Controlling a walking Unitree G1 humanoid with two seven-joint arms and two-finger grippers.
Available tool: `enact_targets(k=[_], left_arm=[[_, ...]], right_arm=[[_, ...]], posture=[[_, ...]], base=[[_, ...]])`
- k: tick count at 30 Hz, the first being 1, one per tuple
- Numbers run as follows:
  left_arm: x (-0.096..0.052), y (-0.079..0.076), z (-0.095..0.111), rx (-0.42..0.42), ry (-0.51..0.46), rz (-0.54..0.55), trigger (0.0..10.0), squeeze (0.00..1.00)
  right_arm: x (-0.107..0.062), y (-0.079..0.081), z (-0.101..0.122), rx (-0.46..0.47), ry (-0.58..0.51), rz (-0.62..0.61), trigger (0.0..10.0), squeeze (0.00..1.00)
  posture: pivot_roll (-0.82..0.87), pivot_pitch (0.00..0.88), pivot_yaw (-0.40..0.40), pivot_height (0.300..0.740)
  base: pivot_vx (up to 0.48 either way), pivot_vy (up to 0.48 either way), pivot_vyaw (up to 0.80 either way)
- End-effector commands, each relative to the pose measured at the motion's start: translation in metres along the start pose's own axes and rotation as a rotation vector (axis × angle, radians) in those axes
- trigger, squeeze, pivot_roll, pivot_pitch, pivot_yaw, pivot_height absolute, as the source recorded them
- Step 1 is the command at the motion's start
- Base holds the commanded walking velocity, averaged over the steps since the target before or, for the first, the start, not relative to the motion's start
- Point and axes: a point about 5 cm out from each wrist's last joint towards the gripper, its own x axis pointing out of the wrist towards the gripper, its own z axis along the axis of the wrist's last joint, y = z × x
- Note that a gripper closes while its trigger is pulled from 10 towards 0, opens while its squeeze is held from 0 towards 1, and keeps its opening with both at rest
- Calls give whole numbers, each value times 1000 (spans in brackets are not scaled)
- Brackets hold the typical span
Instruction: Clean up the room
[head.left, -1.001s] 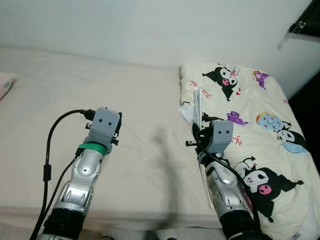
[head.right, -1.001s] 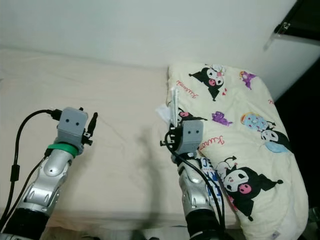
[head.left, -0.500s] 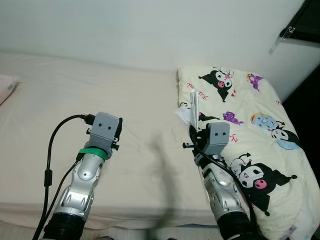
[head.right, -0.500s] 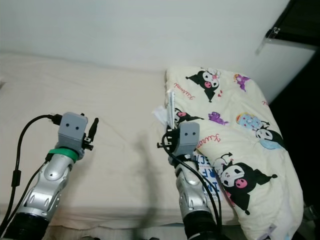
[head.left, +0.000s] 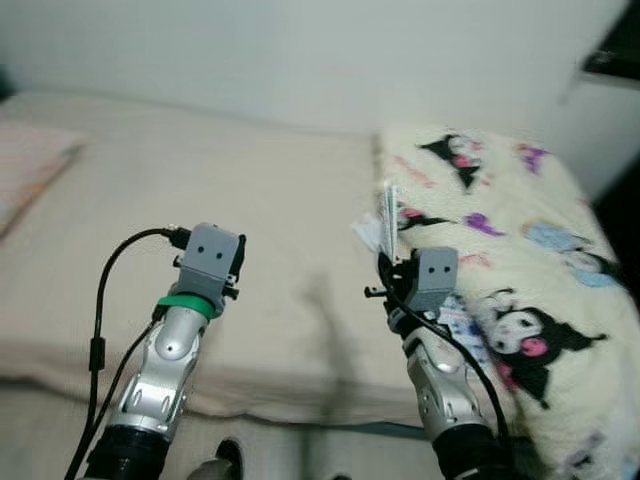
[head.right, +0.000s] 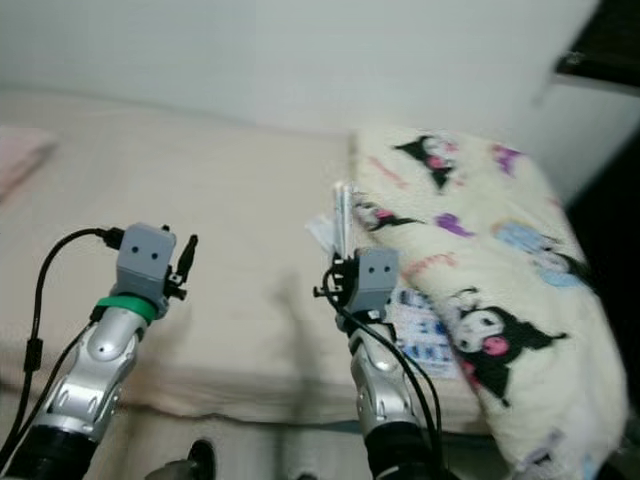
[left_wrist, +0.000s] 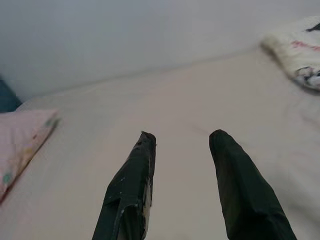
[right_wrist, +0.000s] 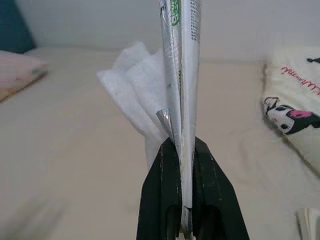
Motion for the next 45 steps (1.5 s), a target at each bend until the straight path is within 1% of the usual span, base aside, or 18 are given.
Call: enact_targets(k=[1, 18, 23, 32, 38, 39, 45], left_arm=[[3, -5, 5, 6, -19, -23, 10000, 0], [2, -3, 5, 13, -20, -20, 10000, 0], [2, -2, 6, 14, -24, -19, 10000, 0], [2, -2, 6, 17, -18, -23, 10000, 0], [2, -4, 3, 17, 5, -25, 10000, 0], [2, -3, 1, 16, 22, -16, 10000, 0], [1, -1, 0, 23, 35, -10, 10000, 0]], right_arm=[[-4, -7, -5, -2, 16, -27, 10000, 0], [-2, -4, -4, -14, 13, -13, 10000, 0], [-2, -3, -4, -18, 11, -8, 10000, 0], [-1, -3, -4, -31, 10, -5, 10000, 0], [-1, 0, -5, -36, 14, 7, 10000, 0], [0, 2, -5, -37, 16, 18, 10000, 0], [0, 5, -6, -35, 18, 29, 10000, 0]], posture=[[69, 0, -39, 740], [76, 0, -35, 740], [76, 0, -34, 740], [78, 0, -33, 740], [81, 0, -32, 740], [83, 0, -31, 740], [84, 0, -31, 740]], base=[[-386, 0, 0], [-345, 0, 0], [0, 0, 538], [0, 0, 794], [0, 0, 794], [0, 0, 794], [0, 0, 791]])
